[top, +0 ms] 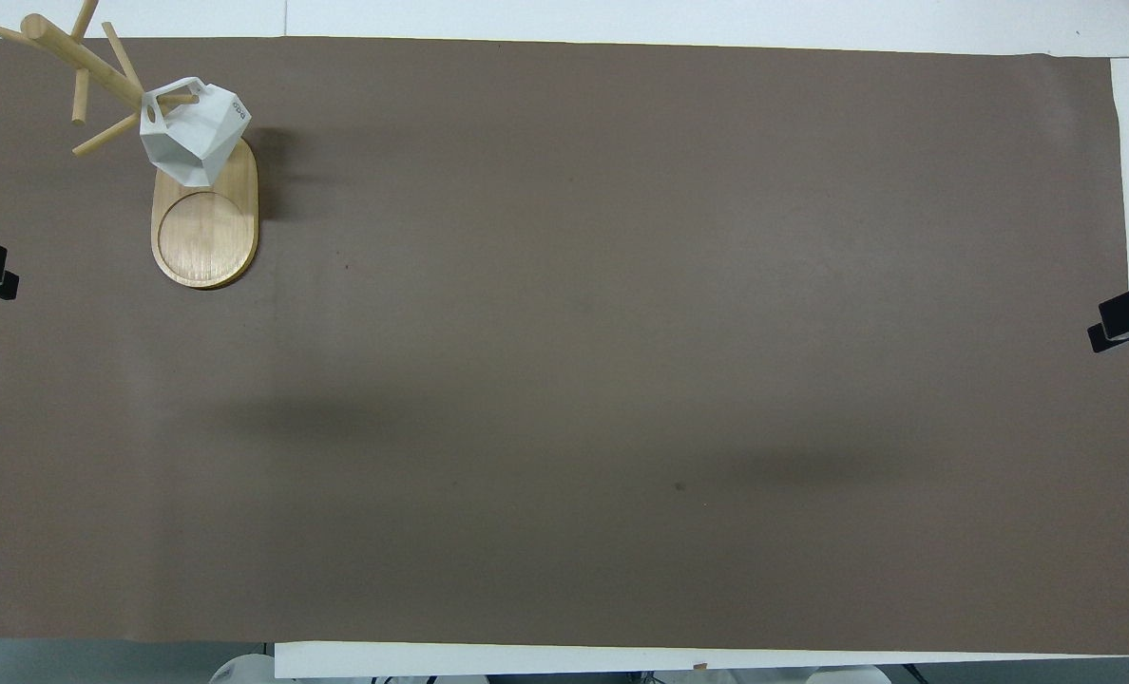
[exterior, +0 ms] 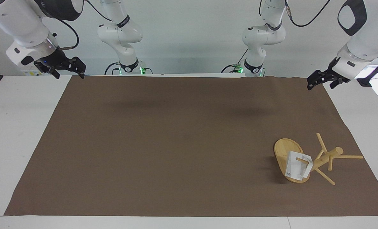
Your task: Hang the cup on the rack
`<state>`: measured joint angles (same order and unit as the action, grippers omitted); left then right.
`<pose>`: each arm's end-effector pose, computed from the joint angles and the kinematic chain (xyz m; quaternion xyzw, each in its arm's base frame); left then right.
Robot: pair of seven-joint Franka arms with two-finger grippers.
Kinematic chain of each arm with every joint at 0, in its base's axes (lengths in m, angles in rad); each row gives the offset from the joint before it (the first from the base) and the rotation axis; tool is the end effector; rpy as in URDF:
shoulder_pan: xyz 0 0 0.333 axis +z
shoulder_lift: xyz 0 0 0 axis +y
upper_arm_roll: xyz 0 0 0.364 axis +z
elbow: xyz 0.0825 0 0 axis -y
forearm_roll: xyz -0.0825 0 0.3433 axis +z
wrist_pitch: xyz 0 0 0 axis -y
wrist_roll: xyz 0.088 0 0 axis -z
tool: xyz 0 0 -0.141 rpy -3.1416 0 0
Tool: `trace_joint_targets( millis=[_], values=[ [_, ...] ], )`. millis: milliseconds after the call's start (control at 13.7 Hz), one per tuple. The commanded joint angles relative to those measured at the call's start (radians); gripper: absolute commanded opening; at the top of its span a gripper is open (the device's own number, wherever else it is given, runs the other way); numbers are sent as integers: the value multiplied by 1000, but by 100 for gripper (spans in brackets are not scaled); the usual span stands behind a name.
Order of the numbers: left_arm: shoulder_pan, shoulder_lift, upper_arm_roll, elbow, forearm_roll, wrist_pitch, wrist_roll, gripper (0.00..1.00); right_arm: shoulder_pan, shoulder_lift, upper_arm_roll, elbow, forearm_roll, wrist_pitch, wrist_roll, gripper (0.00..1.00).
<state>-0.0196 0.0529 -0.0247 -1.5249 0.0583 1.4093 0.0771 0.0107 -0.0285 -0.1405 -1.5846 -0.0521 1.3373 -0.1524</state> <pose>0.5085 -0.0132 0.6187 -0.9943 0.0582 0.0846 0.0270 0.4644 -0.0701 0.6300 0.9937 0.0083 -0.1116 0.0083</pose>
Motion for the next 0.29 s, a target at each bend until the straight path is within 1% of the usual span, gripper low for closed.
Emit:
trace_joint_targets(
  millis=[0, 218],
  values=[
    [-37, 38, -1, 60, 20, -44, 35, 99, 9, -22, -5, -26, -3, 16, 11, 100],
    [-34, 47, 0, 78, -9, -38, 35, 99, 9, -22, -5, -28, -3, 14, 11, 100]
  ],
)
